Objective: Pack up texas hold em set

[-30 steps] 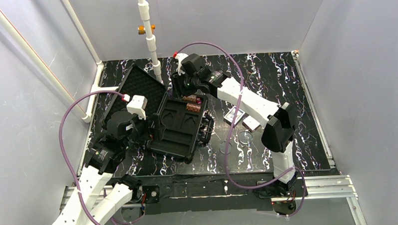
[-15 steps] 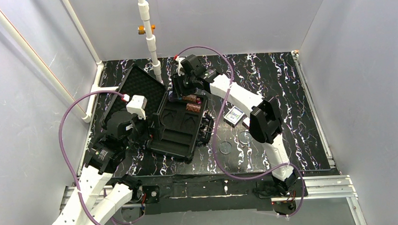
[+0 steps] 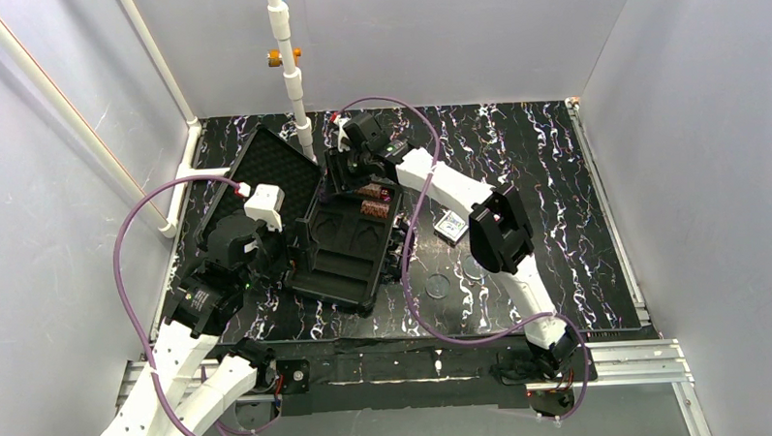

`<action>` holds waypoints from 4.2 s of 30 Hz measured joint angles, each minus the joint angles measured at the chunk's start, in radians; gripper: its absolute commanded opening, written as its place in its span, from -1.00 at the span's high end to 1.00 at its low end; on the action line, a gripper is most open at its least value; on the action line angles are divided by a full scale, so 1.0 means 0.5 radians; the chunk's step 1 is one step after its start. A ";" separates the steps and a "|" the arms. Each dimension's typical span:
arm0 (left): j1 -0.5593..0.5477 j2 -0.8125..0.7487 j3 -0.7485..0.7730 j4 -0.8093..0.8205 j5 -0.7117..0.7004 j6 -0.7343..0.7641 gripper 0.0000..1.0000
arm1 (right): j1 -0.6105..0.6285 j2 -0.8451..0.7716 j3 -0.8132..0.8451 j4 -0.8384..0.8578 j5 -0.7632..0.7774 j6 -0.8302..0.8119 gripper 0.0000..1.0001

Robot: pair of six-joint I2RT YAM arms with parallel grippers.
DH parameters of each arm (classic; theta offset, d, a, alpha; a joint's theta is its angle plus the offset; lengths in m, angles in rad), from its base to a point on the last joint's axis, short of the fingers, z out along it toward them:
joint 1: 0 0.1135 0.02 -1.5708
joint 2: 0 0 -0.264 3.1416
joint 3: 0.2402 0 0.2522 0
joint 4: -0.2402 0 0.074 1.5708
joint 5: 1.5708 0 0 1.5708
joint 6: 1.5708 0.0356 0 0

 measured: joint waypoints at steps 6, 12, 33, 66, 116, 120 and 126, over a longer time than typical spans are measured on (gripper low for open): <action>0.000 0.001 0.000 -0.006 0.000 0.006 -0.99 | 0.000 0.076 0.037 0.054 0.000 0.021 0.97; 0.000 0.021 0.000 -0.007 -0.001 0.013 -0.99 | 0.000 0.105 0.039 0.063 0.005 0.042 0.97; 0.000 0.027 0.000 -0.008 -0.001 0.015 -0.99 | 0.007 0.182 0.060 0.122 0.007 0.117 0.17; 0.000 0.023 0.000 -0.008 -0.001 0.019 -0.99 | 0.021 0.048 0.040 0.085 0.171 0.090 -0.59; 0.000 0.062 0.000 -0.008 -0.001 0.021 -0.99 | 0.038 -0.017 -0.224 0.126 0.159 0.136 0.04; 0.000 0.080 0.000 -0.008 -0.001 0.021 -0.99 | 0.037 0.014 -0.184 0.150 0.143 0.144 0.00; 0.000 0.089 0.000 -0.008 0.000 0.020 -0.99 | 0.043 0.020 -0.170 0.156 0.142 0.099 -0.17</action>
